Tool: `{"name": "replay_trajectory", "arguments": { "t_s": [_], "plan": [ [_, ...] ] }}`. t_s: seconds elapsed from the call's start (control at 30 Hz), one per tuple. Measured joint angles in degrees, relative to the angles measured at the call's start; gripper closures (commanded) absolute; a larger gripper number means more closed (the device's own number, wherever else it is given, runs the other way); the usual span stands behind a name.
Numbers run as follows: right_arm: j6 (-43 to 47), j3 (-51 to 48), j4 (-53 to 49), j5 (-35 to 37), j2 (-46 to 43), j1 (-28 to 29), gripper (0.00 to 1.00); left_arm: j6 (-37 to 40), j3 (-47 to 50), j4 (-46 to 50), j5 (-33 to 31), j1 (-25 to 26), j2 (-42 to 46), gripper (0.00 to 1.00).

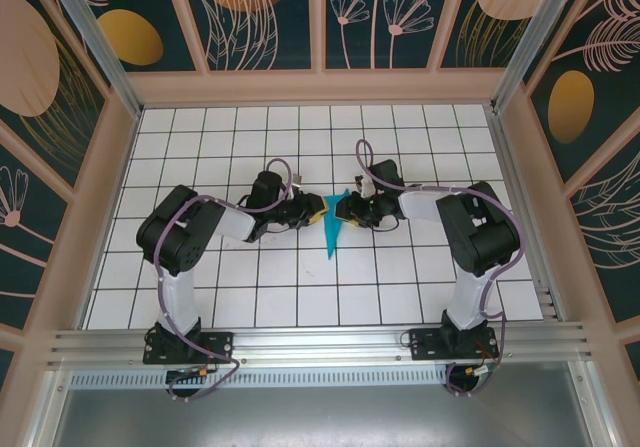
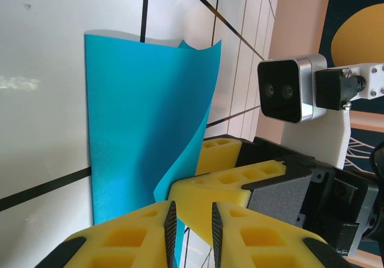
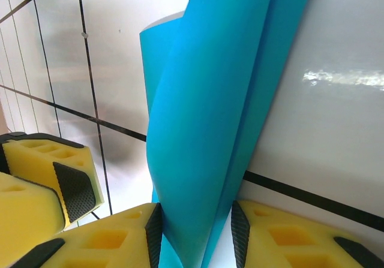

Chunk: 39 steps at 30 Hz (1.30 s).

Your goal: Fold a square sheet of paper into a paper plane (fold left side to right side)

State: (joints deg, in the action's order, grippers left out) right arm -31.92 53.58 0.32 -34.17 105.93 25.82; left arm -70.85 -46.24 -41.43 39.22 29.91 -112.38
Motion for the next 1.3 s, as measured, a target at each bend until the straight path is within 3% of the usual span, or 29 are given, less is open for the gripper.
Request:
{"name": "replay_trajectory", "arguments": {
  "t_s": [1.3],
  "plan": [
    [0.02, -0.04, -0.07, -0.22, 0.00, -0.22, 0.63, -0.83, -4.04, -0.55, 1.27, 1.38, -6.29, 0.74]
  ]
}}
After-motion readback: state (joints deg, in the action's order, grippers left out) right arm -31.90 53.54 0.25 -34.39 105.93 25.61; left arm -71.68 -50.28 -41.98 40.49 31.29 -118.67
